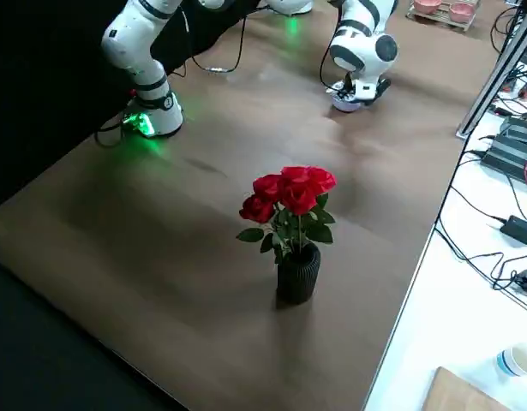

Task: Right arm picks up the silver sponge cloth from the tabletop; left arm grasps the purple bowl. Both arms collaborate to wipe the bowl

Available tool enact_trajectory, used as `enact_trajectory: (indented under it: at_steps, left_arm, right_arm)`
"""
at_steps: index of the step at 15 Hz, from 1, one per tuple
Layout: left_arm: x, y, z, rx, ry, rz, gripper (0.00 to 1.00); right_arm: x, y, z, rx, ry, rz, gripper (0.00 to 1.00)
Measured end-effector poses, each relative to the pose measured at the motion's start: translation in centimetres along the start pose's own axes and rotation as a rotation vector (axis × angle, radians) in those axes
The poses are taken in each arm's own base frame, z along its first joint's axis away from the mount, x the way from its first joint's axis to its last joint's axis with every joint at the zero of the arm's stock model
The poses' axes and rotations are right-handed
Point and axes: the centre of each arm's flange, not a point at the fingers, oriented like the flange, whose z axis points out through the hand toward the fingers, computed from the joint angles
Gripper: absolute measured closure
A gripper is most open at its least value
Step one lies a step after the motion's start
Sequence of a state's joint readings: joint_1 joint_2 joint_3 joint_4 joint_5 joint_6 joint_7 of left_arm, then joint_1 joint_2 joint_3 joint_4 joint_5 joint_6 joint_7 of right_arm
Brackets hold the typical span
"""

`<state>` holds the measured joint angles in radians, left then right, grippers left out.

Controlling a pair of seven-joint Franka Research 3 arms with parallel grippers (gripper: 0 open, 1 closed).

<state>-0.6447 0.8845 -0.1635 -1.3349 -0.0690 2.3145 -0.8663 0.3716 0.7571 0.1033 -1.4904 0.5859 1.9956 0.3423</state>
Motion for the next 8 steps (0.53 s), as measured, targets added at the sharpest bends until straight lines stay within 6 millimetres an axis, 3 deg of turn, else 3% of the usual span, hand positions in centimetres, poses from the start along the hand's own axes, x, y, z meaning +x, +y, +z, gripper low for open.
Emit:
enact_trajectory:
  at_steps: [8]
  left_arm:
    - [0.2,0.0,-0.1,-0.003,0.005,-0.001,0.95]
  right_arm:
    - [1.2,0.7,3.4,-0.002,0.016,0.020,0.97]
